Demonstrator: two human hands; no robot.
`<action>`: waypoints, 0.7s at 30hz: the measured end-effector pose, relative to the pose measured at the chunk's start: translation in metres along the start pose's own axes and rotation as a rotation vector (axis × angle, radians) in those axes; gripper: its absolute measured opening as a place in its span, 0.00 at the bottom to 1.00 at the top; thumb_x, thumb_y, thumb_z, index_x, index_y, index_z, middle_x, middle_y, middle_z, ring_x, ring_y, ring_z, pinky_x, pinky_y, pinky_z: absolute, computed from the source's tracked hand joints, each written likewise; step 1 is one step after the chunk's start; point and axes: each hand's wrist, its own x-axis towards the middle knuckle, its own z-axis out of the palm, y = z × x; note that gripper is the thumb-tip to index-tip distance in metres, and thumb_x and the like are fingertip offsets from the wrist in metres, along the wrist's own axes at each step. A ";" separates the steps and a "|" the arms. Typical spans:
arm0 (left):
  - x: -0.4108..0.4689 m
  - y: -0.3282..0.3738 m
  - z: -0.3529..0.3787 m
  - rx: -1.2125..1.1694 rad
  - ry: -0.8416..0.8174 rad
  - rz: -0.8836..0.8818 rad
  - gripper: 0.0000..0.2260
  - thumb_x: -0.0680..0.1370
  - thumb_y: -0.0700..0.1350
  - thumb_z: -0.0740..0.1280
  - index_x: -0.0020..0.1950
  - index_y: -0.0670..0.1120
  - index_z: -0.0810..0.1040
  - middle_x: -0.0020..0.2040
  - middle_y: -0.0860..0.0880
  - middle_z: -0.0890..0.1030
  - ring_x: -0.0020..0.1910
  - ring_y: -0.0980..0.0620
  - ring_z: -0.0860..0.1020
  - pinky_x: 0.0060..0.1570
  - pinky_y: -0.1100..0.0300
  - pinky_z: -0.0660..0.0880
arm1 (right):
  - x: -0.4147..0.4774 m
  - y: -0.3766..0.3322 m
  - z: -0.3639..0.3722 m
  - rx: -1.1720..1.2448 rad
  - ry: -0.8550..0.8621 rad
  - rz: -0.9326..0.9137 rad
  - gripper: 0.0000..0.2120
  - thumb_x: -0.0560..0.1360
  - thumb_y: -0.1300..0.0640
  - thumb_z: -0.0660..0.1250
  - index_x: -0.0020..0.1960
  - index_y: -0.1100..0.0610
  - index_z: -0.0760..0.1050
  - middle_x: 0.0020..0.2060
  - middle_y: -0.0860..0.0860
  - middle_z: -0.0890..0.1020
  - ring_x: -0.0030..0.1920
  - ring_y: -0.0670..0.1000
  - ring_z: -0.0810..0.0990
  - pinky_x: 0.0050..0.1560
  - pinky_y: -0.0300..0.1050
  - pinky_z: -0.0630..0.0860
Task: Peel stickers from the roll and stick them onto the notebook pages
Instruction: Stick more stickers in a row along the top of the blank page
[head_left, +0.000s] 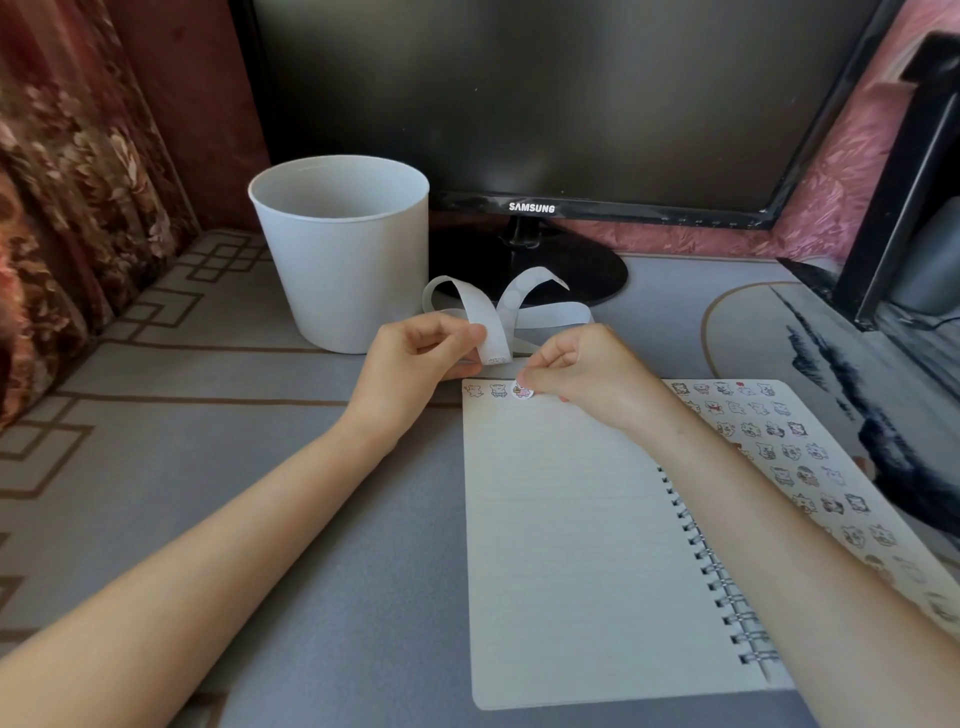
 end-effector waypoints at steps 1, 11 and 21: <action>0.000 0.000 0.000 0.001 0.000 0.001 0.10 0.77 0.40 0.67 0.44 0.32 0.79 0.47 0.35 0.81 0.44 0.50 0.80 0.53 0.57 0.79 | 0.000 0.000 0.000 0.000 0.001 0.000 0.03 0.70 0.61 0.72 0.38 0.57 0.81 0.33 0.48 0.84 0.37 0.51 0.75 0.40 0.46 0.70; 0.000 0.000 0.000 0.012 0.005 0.008 0.11 0.77 0.40 0.67 0.45 0.32 0.79 0.48 0.34 0.81 0.45 0.49 0.81 0.53 0.58 0.79 | -0.001 0.000 0.000 -0.023 0.007 -0.010 0.03 0.71 0.61 0.71 0.38 0.57 0.80 0.32 0.49 0.83 0.35 0.51 0.73 0.38 0.45 0.69; 0.000 0.000 0.000 0.006 0.002 0.008 0.10 0.77 0.40 0.66 0.44 0.33 0.80 0.45 0.38 0.81 0.44 0.51 0.81 0.51 0.60 0.79 | 0.000 0.001 -0.001 0.003 0.003 -0.011 0.02 0.70 0.59 0.72 0.39 0.58 0.81 0.36 0.51 0.85 0.37 0.53 0.75 0.39 0.47 0.70</action>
